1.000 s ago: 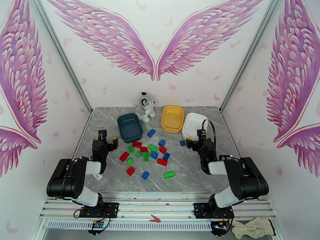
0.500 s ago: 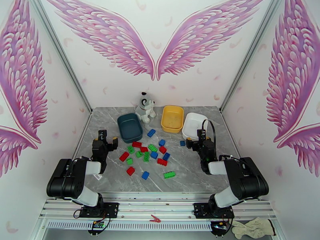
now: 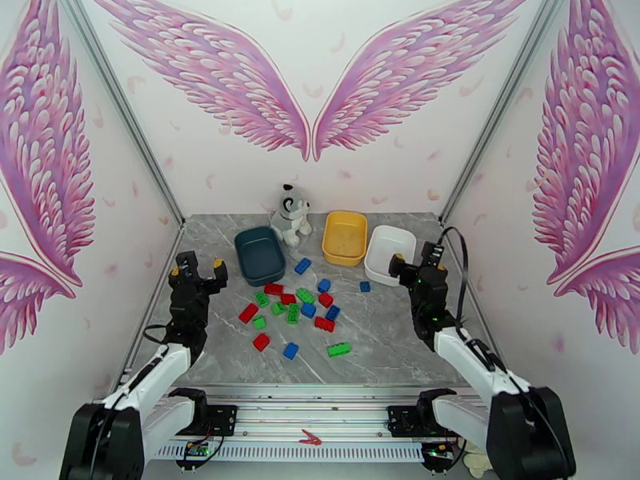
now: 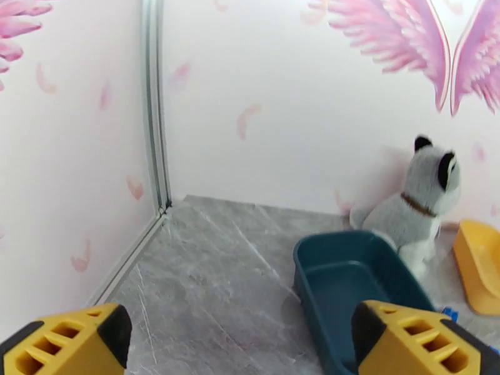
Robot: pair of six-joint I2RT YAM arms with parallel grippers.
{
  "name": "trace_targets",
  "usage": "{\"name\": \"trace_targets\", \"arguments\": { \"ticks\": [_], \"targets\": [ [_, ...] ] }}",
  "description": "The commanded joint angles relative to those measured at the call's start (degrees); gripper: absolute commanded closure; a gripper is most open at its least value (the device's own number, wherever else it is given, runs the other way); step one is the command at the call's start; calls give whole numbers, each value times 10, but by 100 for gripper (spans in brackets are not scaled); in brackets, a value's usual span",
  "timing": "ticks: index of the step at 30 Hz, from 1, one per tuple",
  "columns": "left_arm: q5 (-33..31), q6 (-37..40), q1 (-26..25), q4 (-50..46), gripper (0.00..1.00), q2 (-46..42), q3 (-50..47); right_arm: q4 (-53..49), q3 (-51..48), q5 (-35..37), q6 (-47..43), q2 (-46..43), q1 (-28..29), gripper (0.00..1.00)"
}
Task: Sort the legos into containers by color
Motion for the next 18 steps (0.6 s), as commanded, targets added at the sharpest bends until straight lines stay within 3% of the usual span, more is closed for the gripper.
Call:
{"name": "trace_targets", "arguments": {
  "ticks": [1,6,9,11,13,15,18],
  "targets": [
    [-9,-60,-8,-70,1,-41,14,-131,21,6,103,-50,2,1],
    [40,-127,-11,-140,1,-64,62,-219,85,-109,140,-40,-3,1],
    [12,-288,-3,-196,1,-63,69,-248,119,-233,135,-16,1,1],
    [97,-318,10,-183,1,-60,63,-275,135,-287,131,-6,6,3],
    [132,-349,-5,-183,1,-59,62,-288,140,-335,116,0,26,10],
    [139,-353,-28,-202,1,-60,64,-311,148,-349,99,12,65,13],
    [117,-330,-100,-221,1,-68,52,-368,173,-315,57,57,161,14]
  ]
}}
